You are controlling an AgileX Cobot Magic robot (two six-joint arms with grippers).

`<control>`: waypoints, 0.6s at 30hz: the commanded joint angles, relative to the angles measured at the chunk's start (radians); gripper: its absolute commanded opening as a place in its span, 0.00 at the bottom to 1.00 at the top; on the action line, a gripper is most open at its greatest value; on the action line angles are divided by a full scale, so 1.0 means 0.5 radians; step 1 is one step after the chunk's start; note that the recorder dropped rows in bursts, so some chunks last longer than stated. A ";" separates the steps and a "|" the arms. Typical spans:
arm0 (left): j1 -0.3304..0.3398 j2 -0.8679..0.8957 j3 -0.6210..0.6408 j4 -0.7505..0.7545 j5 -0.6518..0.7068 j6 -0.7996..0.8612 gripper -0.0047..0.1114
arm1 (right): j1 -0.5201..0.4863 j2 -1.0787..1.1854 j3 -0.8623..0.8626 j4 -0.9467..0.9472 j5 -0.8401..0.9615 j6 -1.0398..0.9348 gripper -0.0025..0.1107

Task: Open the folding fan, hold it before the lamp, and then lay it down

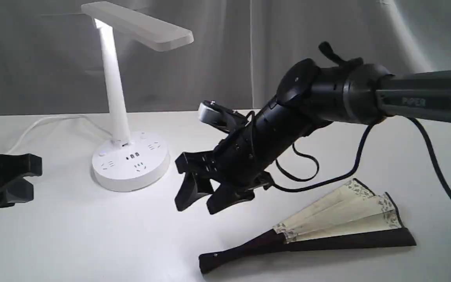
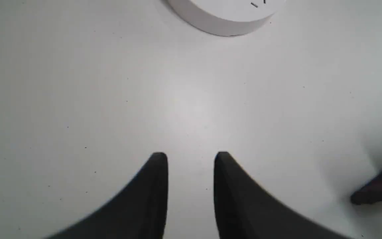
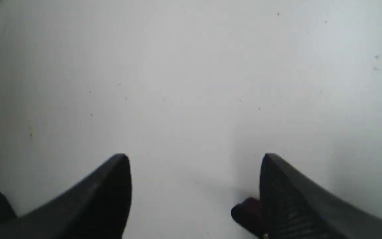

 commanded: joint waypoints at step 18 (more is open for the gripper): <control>0.006 -0.001 -0.012 -0.011 -0.013 0.002 0.26 | -0.132 -0.186 0.004 -1.608 0.246 2.096 0.52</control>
